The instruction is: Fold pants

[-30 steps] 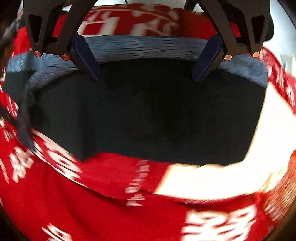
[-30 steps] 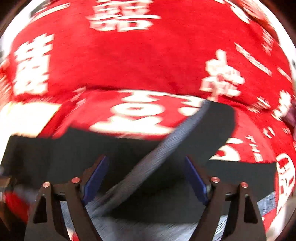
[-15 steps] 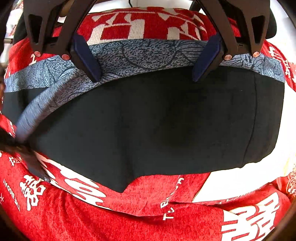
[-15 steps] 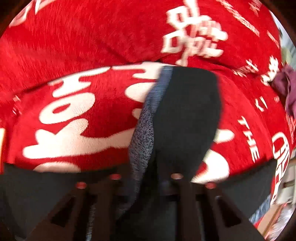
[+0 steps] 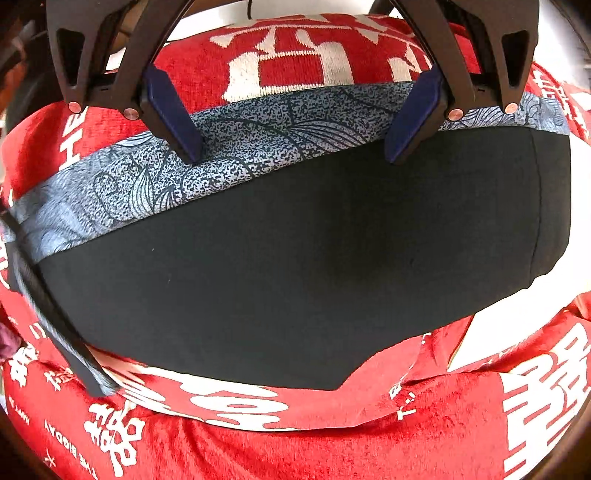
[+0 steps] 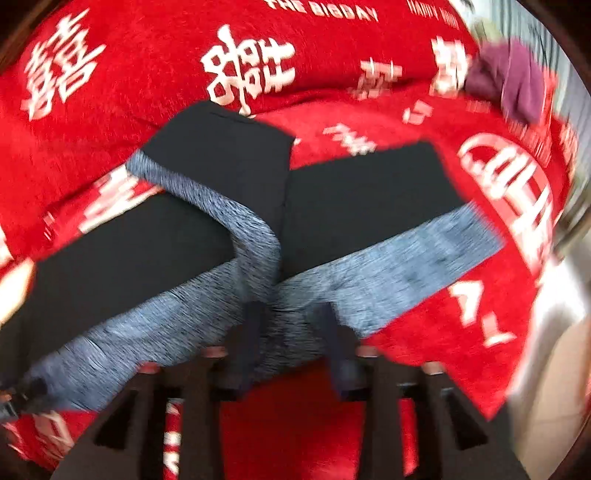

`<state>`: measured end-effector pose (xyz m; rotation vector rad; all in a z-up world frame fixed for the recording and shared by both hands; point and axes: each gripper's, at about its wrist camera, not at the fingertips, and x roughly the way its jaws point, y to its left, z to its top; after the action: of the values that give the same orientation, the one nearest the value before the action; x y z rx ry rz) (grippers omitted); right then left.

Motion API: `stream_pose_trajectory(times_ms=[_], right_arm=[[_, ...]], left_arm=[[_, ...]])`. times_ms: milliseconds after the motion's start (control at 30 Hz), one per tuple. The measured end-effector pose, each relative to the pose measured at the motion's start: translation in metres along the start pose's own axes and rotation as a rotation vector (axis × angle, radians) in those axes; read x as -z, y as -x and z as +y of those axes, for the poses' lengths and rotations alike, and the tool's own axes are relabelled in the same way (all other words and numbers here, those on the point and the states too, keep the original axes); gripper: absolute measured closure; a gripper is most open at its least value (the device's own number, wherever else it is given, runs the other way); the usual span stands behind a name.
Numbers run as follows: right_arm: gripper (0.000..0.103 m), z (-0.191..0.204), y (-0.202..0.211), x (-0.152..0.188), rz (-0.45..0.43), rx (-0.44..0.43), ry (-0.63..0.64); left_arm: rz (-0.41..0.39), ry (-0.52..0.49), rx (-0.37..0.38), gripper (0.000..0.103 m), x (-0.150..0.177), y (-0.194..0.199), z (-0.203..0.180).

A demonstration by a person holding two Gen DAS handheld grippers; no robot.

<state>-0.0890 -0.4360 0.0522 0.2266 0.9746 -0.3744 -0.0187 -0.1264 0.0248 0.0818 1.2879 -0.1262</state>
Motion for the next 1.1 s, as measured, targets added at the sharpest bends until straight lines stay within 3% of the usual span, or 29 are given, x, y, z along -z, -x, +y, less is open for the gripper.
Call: stream_pose_trajectory(times_ms=[33,100,200,333,533,567,600,633,700,867,967,1033,1100], right_arm=[[0.030,0.004,0.007,-0.002,-0.032,0.027,0.038],[0.025,0.013,0.023,-0.009,-0.109,0.042,0.111],[0.023,0.041,0.033,-0.029,-0.203,0.068,0.269],[0.021,0.086,0.009,-0.064,-0.246,0.121,0.451],[0.022,0.142,-0.079,-0.098,-0.023,0.163,0.635],[0.032,0.142,-0.080,-0.102,-0.047,0.142,0.623],[0.094,0.137,-0.078,-0.106,-0.050,0.107,0.597],[0.095,0.130,-0.082,-0.109,0.006,0.078,0.566],[0.096,0.107,-0.072,-0.114,0.008,-0.018,0.458],[0.096,0.017,-0.009,-0.109,-0.157,-0.058,0.167],[0.096,-0.059,0.022,-0.100,-0.225,-0.107,-0.079],[0.096,-0.103,0.019,-0.087,-0.199,-0.191,-0.208],[0.096,-0.119,0.000,-0.071,-0.142,-0.221,-0.230]], left_arm=[[-0.001,0.003,-0.001,0.003,0.000,0.000,0.000],[0.004,0.020,0.011,0.003,-0.001,0.002,0.002],[0.008,0.042,0.041,0.003,-0.004,0.004,-0.001],[0.009,0.026,0.079,0.003,-0.011,0.005,-0.016],[0.028,-0.009,0.033,0.003,-0.010,-0.004,-0.025],[0.028,-0.006,0.036,0.003,-0.009,-0.004,-0.024],[0.028,-0.004,0.037,0.003,-0.009,-0.004,-0.023],[0.027,-0.005,0.036,0.003,-0.009,-0.004,-0.023],[0.027,-0.009,0.025,0.003,-0.009,-0.004,-0.025],[0.033,0.005,0.027,0.003,-0.010,-0.001,-0.025],[0.033,0.008,0.044,0.003,-0.010,0.001,-0.028],[0.034,0.003,0.046,0.003,-0.011,0.001,-0.030],[0.035,-0.005,0.034,0.003,-0.011,0.000,-0.033]])
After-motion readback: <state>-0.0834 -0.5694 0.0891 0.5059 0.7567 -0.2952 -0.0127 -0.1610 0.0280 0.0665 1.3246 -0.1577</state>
